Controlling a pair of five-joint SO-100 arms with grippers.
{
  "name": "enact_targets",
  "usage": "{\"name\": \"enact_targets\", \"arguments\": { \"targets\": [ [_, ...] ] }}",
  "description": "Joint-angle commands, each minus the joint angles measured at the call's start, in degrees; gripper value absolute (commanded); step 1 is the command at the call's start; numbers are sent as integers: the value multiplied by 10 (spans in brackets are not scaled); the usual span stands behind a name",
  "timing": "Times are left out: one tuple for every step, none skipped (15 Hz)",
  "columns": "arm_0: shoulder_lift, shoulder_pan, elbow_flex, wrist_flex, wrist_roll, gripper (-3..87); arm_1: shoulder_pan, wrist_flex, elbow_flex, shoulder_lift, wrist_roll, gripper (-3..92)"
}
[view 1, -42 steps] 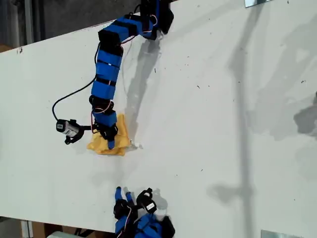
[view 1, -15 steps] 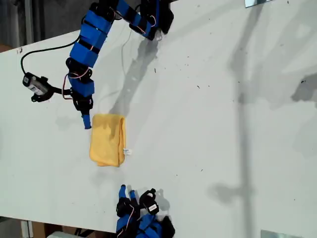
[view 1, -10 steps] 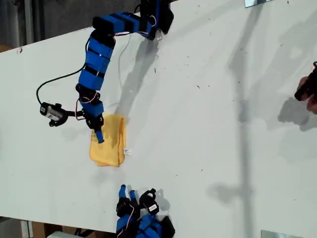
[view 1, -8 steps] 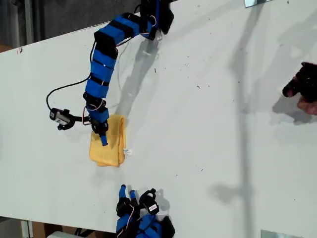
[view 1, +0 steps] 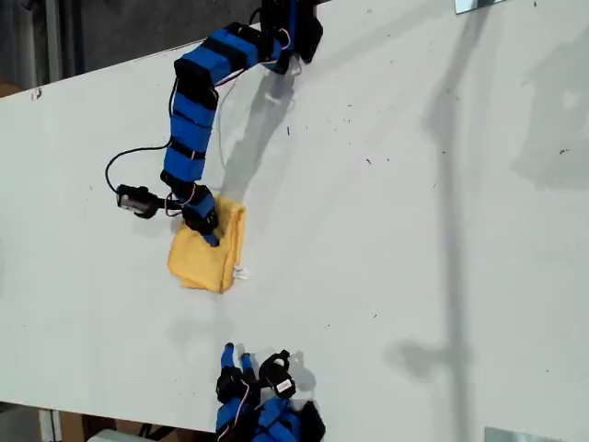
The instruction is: Grasp corners of a square towel and fold twice.
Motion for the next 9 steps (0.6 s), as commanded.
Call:
{"name": "enact_targets", "arguments": {
  "targets": [
    [4, 5, 4, 2, 5, 160, -95, 65, 54, 62, 4, 181],
    [4, 5, 4, 1, 5, 160, -140, 79, 76, 82, 4, 174],
    [4, 4, 4, 1, 5, 160, -188, 90, 84, 96, 8, 180],
    [4, 4, 4, 1, 5, 160, -238, 100, 84, 108, 12, 187],
    [4, 4, 4, 1, 5, 160, -285, 110, 84, 119, 25, 187],
    [4, 4, 4, 1, 5, 160, -323, 116, 88, 128, 42, 188],
    [4, 4, 4, 1, 5, 160, -350, 116, 93, 137, 57, 187],
    [4, 3, 4, 1, 5, 160, -362, 116, 94, 144, 61, 191],
    [4, 3, 4, 0, 5, 161, -358, 128, 88, 153, 61, 215]
  ]
}}
